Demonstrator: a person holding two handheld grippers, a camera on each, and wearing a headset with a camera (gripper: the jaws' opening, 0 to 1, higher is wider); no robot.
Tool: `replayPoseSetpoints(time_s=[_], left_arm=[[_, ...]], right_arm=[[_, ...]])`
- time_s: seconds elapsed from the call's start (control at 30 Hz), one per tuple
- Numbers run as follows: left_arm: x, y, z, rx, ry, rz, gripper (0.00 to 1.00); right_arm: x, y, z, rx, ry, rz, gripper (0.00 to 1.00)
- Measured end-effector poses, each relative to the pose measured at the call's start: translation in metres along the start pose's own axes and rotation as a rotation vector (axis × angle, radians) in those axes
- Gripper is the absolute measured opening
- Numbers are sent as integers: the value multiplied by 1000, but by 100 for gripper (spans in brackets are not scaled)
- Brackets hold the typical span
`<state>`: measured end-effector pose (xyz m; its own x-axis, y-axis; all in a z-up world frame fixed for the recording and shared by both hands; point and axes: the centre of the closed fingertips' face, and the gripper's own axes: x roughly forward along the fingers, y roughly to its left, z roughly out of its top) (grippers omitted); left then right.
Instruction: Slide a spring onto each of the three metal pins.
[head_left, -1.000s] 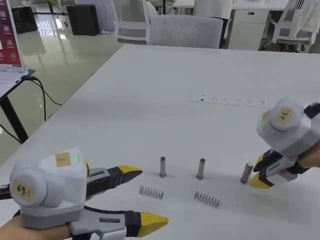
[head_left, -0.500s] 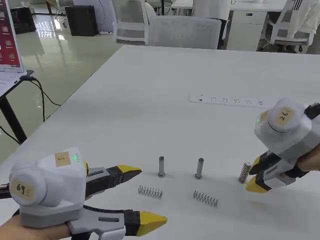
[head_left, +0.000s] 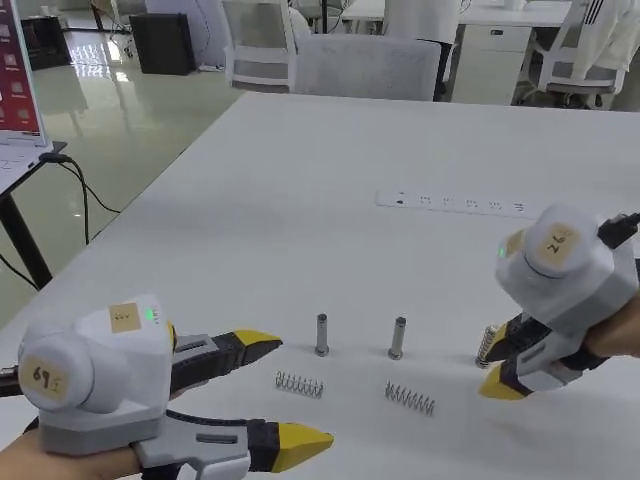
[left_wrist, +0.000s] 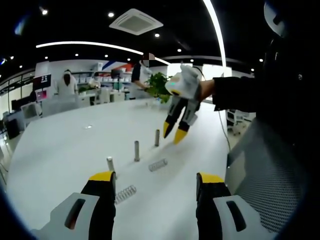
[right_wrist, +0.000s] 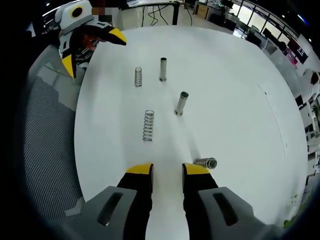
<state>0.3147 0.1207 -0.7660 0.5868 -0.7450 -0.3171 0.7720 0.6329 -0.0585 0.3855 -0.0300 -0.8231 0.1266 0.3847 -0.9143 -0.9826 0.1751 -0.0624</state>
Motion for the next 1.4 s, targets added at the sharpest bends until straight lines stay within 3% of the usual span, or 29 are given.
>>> replayPoseSetpoints(time_s=[0.6,1.4], left_arm=[[-1,1,2,5,-3,3,61],[-1,0,-1,2,5,-1,60]], right_arm=[[5,18,21,-48,-13,37,20],[37,30,29,-67,-2,73,17]])
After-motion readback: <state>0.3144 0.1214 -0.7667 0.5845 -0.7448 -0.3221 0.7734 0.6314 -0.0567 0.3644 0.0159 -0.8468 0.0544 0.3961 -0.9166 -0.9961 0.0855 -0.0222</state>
